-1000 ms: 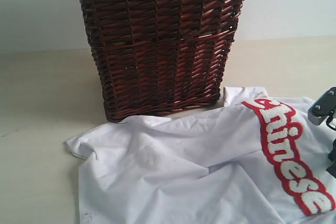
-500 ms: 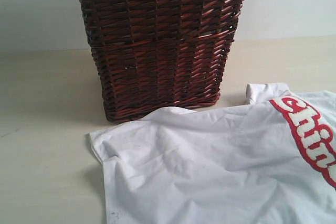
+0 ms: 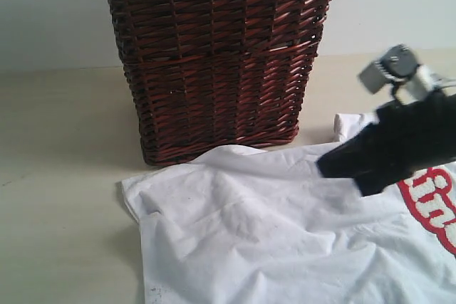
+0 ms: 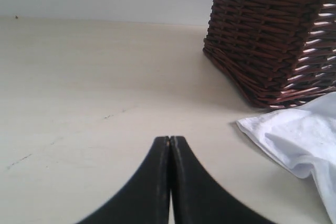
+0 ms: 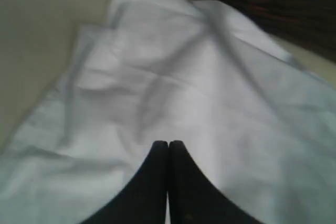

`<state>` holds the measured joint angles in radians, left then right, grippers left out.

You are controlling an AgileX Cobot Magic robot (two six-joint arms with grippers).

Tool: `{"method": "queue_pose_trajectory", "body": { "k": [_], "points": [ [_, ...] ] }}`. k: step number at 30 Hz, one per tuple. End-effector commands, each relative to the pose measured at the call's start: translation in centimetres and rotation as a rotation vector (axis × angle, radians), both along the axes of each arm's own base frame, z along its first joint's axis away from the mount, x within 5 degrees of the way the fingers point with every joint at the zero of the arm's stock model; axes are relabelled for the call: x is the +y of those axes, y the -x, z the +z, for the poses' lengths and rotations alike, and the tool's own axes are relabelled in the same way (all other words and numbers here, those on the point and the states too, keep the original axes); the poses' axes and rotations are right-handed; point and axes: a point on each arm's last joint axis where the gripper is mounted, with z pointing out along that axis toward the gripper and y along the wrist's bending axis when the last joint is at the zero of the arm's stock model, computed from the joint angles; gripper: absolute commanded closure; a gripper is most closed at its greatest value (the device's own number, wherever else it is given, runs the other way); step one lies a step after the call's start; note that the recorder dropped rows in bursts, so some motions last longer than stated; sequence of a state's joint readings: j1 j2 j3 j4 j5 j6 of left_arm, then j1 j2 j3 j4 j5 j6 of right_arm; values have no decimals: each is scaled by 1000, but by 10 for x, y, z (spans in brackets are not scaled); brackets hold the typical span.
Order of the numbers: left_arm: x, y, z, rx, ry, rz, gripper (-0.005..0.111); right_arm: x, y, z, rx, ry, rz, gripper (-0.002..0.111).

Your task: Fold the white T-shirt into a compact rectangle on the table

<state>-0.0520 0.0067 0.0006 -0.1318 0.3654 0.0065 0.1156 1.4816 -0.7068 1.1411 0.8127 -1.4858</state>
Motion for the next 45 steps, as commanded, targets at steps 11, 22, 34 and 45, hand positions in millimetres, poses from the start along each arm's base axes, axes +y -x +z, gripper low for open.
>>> {"method": "queue_pose_trajectory", "body": {
  "k": [11,22,34,45],
  "points": [
    [0,0,1,-12,3,-8,107,139,3,-105,382,414,168,108],
    [0,0,1,-12,3,-8,107,233,29,-94,427,312,402,108],
    [0,0,1,-12,3,-8,107,171,-13,17,141,256,435,108],
    [0,0,1,-12,3,-8,107,-56,-126,-18,-348,365,354,68]
  ]
}}
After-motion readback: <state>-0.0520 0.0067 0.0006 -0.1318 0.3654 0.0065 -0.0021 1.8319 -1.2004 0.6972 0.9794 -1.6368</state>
